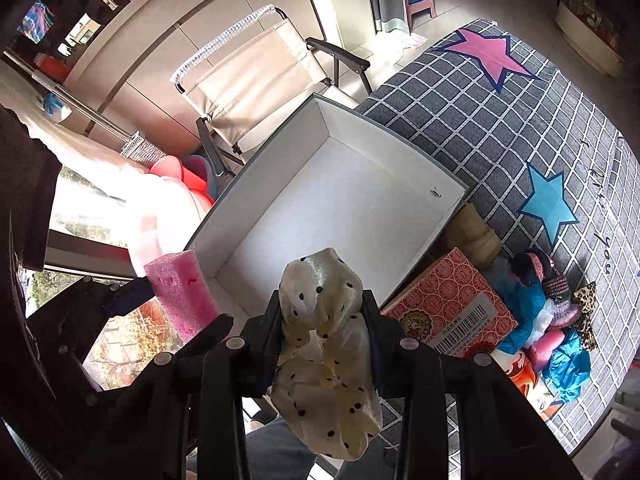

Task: Organize soft objects
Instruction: 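Carry the sponge and scrunchie in both grippers over the white box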

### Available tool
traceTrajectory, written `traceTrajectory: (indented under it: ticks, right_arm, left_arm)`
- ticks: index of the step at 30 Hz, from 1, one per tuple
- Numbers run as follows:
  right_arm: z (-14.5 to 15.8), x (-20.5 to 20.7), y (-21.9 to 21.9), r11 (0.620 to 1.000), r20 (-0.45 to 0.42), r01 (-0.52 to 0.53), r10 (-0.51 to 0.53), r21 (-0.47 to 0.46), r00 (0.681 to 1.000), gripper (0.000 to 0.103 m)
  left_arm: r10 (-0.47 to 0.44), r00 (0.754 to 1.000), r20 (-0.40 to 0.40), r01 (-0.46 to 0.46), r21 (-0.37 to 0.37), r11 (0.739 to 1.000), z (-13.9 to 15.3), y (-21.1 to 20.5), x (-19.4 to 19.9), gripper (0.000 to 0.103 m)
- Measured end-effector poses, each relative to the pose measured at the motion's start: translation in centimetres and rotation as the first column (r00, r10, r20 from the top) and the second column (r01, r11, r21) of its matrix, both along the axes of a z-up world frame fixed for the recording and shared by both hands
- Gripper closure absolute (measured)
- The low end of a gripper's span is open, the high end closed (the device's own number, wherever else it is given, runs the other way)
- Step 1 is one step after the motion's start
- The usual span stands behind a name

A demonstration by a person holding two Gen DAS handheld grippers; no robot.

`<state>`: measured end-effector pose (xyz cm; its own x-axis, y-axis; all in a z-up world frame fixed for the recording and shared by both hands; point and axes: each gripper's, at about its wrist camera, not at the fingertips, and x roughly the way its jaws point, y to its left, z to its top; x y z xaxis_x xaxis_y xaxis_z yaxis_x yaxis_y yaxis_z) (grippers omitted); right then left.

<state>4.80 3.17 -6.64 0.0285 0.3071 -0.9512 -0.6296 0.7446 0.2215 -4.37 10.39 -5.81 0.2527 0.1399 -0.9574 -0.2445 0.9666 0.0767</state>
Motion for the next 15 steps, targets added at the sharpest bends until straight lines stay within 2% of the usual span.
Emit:
traceTrajectory:
  ticks: [15]
  right_arm:
    - [-0.5, 0.7, 1.5, 1.000, -0.015, -0.022, 0.021, -0.007, 1.000, 0.065]
  left_arm:
    - [0.020, 1.000, -0.022, -0.020, 0.000, 1.000, -0.9, 0.8, 0.3, 0.042]
